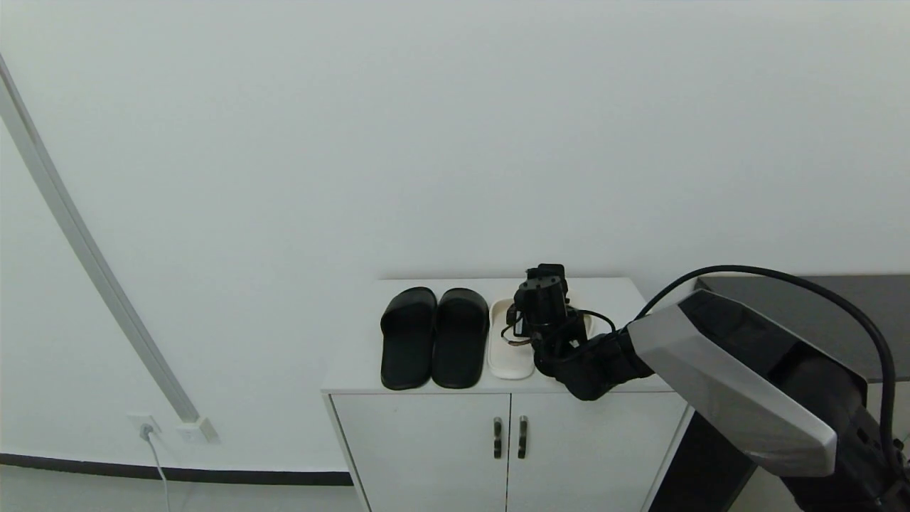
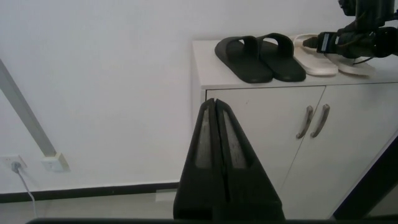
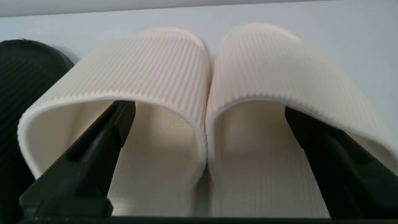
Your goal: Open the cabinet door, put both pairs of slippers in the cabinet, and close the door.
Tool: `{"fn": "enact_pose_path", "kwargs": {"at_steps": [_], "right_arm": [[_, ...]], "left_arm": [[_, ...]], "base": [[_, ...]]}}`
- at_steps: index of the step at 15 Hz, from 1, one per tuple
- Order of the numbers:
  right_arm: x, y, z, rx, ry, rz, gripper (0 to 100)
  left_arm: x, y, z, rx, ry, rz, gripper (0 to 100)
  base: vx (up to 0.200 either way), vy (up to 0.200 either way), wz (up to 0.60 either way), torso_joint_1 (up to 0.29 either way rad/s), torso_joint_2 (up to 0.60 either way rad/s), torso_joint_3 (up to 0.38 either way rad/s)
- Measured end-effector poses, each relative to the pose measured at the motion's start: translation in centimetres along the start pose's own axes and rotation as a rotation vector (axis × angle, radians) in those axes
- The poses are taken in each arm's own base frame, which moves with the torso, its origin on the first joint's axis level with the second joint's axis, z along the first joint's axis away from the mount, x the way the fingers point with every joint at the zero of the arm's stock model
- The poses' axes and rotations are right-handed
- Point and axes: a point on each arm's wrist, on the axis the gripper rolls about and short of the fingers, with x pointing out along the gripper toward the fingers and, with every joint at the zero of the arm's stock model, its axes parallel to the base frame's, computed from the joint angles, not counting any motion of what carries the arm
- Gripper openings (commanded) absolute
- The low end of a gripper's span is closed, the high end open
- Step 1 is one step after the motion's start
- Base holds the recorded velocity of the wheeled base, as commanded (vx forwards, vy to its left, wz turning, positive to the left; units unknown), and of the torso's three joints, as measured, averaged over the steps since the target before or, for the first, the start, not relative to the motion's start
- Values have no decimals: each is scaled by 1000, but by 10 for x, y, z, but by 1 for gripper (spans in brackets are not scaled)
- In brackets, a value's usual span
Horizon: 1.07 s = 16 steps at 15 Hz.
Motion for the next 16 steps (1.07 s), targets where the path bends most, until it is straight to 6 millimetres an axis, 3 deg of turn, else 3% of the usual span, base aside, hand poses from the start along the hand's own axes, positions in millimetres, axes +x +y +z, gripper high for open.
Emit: {"fn": "enact_pose_path", "kwargs": {"at_steps": [1,10,13,16], "right_arm": [[3,-1,0,1,-3,-4,0],[10,-5,1,-22,-9,-23,0],[-3,-11,13,-26,-8,-21,0],[-36,-23,27,-28,-16,45,0]], "left_arm": [[0,0,0,0,0,0,0],[0,0,0,0,0,-1,0],[0,0,0,0,-1,0,0],[0,0,0,-2,-1,0,0]], "base": [[0,0,0,0,0,0],[0,0,0,0,0,0],[0,0,0,0,0,0],[0,0,0,0,0,0]]}}
